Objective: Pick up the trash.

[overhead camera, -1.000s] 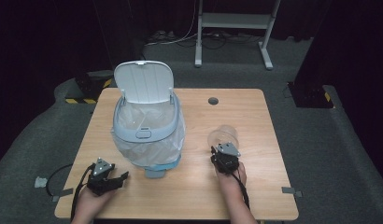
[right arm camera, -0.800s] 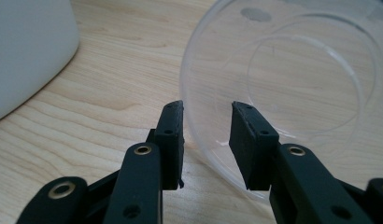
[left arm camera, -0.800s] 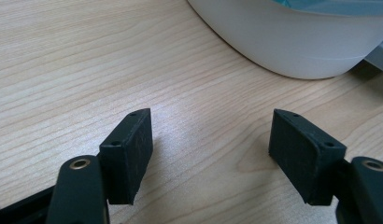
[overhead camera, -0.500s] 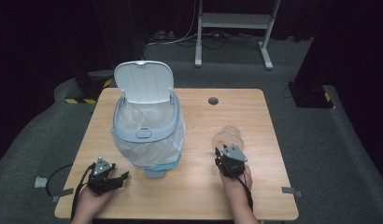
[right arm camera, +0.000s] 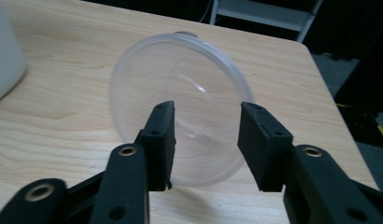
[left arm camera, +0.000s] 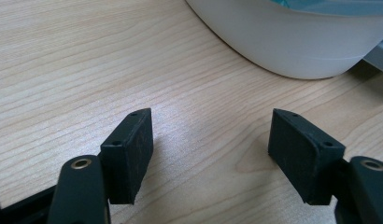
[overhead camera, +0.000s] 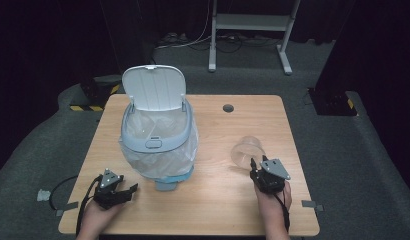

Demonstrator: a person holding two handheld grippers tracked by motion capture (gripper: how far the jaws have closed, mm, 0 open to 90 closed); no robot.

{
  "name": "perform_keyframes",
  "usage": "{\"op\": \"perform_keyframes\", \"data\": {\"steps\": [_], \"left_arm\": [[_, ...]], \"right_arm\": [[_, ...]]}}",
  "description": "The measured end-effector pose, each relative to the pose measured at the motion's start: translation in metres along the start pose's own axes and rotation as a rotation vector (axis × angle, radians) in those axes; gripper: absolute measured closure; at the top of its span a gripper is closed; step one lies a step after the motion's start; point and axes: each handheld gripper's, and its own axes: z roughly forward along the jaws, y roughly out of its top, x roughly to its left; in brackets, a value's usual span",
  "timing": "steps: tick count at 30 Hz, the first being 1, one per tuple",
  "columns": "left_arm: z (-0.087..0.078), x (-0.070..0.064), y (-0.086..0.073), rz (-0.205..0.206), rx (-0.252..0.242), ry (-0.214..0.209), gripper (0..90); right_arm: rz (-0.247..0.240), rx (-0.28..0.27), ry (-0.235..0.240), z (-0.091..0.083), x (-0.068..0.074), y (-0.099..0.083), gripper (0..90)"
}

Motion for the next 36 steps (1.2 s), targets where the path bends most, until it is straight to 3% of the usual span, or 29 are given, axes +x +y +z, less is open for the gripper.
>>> {"op": "perform_keyframes", "data": {"steps": [8,15,36], "left_arm": [[0.0,0.0,0.0,-0.001,0.0,-0.001,31.1],[0.0,0.0,0.0,-0.002,-0.001,-0.001,31.0],[0.0,0.0,0.0,-0.002,0.0,-0.001,31.1]], "right_arm": [[0.061,0.036,-0.008,0.016,-0.018,-0.006,50.0],[0.092,0.055,0.029,0.028,-0.024,-0.011,52.5],[0.073,0.095,0.065,0.036,-0.018,-0.018,65.6]]}}
